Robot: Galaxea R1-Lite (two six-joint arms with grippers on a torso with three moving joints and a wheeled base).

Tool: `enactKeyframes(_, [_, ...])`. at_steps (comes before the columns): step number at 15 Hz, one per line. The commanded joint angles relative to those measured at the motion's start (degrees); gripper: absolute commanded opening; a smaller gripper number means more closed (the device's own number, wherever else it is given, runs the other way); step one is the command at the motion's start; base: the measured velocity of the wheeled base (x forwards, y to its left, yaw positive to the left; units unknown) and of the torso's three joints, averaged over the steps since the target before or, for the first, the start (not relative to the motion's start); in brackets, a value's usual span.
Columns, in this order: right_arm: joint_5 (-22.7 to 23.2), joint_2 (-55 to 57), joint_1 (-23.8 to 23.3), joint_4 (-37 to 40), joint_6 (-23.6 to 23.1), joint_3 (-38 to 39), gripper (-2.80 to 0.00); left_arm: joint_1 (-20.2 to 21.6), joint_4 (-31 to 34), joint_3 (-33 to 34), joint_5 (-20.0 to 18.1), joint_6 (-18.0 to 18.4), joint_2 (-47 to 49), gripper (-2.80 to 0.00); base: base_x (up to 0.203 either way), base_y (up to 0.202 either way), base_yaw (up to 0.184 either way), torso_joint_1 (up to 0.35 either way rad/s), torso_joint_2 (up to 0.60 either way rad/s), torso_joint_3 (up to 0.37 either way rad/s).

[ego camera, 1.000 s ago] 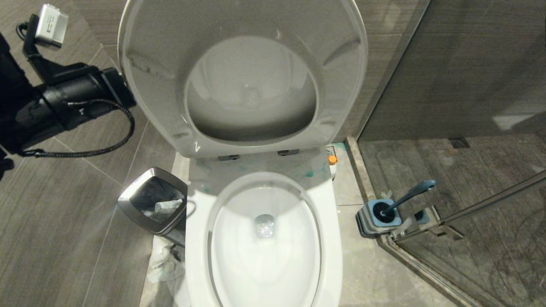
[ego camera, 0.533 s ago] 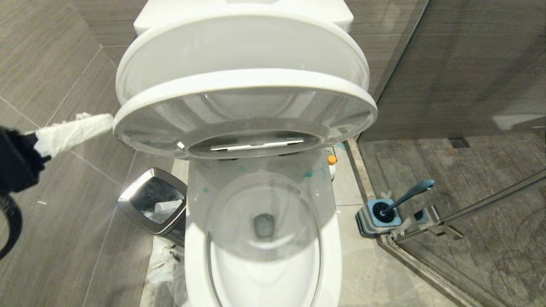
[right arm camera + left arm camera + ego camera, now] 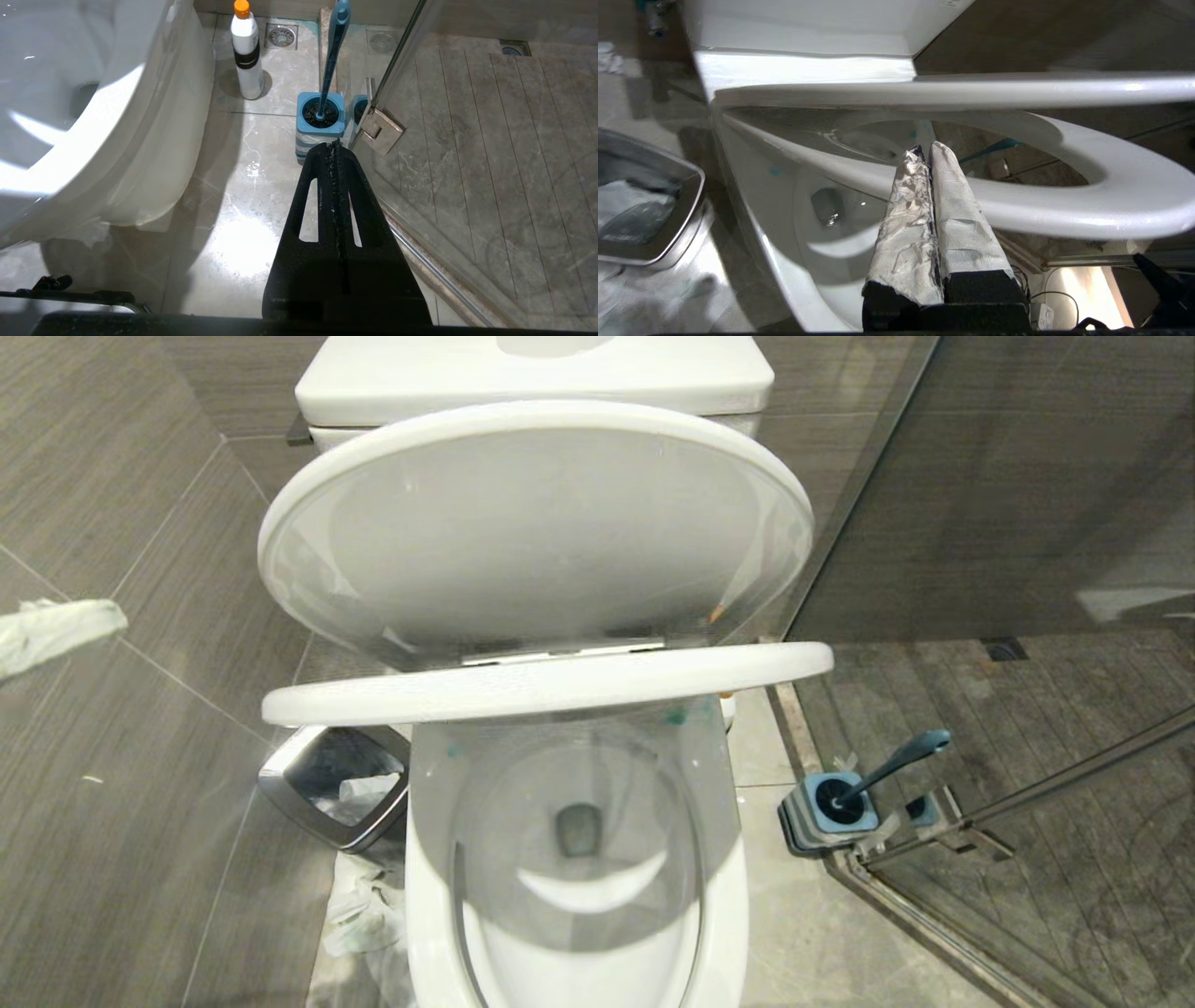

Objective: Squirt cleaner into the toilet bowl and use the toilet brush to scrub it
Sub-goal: Close the toilet lid

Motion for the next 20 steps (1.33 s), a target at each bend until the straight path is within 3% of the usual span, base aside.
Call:
enactKeyframes(1, [0.02, 0.09, 0.0, 0.01, 0.02, 0.01, -2.8, 1.0, 12.56, -8.66, 0.73, 1.02, 2.88, -2.8, 0.0, 0.0, 0.0, 0.0, 0.0, 0.0])
enactKeyframes(3, [0.02, 0.09, 0.0, 0.01, -0.07, 0.01, -2.8, 2.16, 22.18, -12.84, 1.72, 7.44, 3.92, -2.8, 0.0, 0.0, 0.0, 0.0, 0.0, 0.0])
enactKeyframes(4, [0.02, 0.09, 0.0, 0.01, -0.03, 0.01, -2.8, 2.84, 23.79, -13.26, 1.75, 8.89, 4.25, -2.8, 0.0, 0.0, 0.0, 0.0, 0.0, 0.0])
enactKeyframes(11, [0.02, 0.09, 0.0, 0.01, 0.02, 0.01, -2.8, 2.13, 24.27, -14.77, 6.79, 8.76, 6.76, -2.8, 0.0, 0.0, 0.0, 0.003, 0.0, 0.099])
enactKeyframes(20, [0.02, 0.09, 0.0, 0.01, 0.02, 0.01, -2.8, -1.62, 24.28, -17.42, 6.71, 9.04, 10.84, -2.8, 0.0, 0.0, 0.0, 0.003, 0.0, 0.161])
